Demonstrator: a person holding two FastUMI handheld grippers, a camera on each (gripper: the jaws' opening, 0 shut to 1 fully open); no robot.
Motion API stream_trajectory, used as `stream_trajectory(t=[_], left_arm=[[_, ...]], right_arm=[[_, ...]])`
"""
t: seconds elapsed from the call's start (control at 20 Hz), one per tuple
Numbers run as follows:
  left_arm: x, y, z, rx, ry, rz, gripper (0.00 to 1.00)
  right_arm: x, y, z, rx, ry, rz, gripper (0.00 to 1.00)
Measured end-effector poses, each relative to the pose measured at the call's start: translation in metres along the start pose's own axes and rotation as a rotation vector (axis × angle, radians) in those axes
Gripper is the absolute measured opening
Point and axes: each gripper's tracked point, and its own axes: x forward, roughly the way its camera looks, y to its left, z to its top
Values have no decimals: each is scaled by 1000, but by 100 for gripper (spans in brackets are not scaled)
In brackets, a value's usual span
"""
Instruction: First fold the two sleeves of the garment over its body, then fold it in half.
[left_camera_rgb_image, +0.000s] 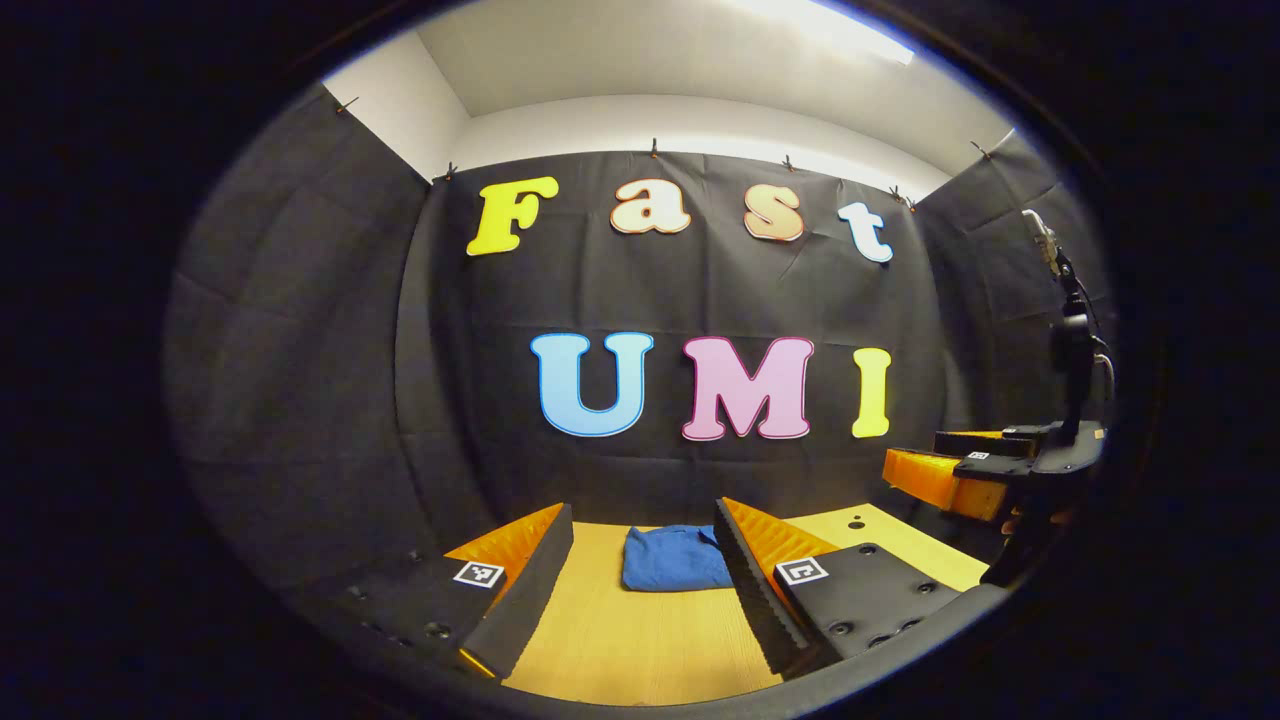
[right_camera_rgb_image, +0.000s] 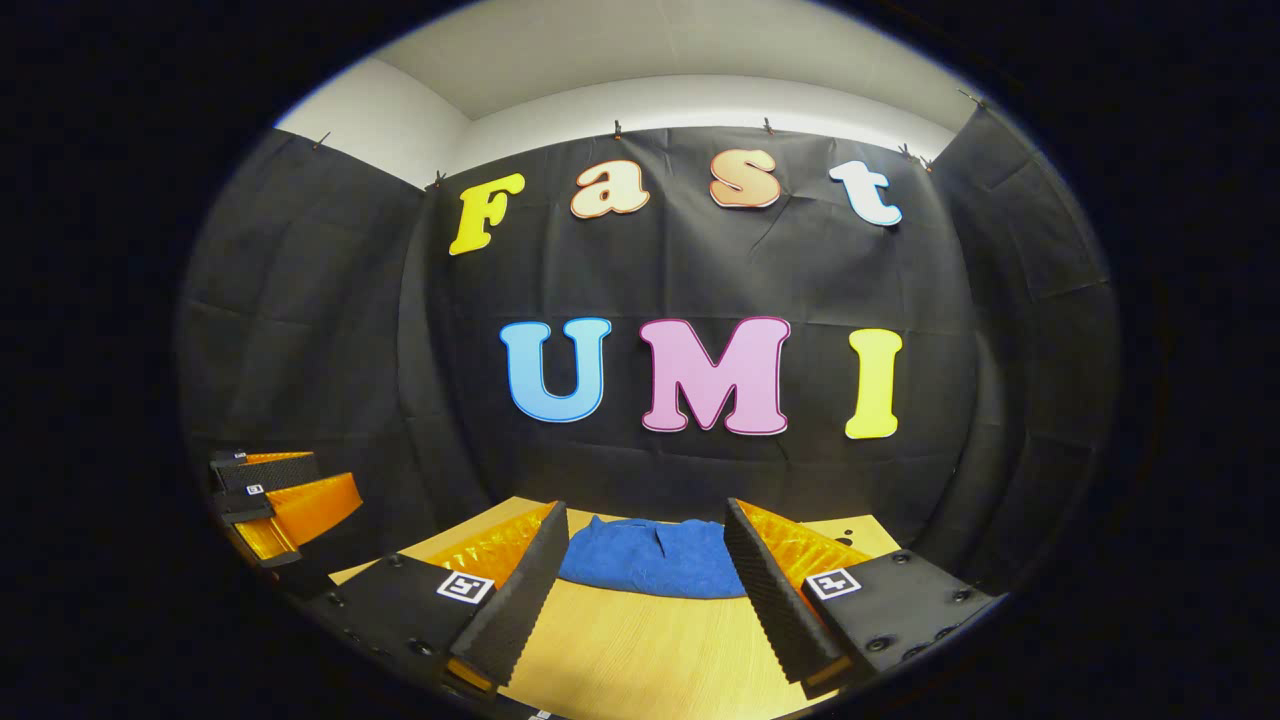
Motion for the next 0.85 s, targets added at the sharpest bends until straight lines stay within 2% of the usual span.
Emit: stream_trajectory(t=[0.5, 0.8, 0.85], left_arm=[[-3, 6, -8, -38, 27, 6, 81], [-4, 2, -7, -40, 24, -11, 81], [-5, 1, -7, -42, 25, -13, 81]], right_arm=[[1, 28, 3, -13, -5, 60, 97], [-2, 26, 5, -23, -17, 56, 97], [-3, 26, 4, -21, -9, 55, 92]])
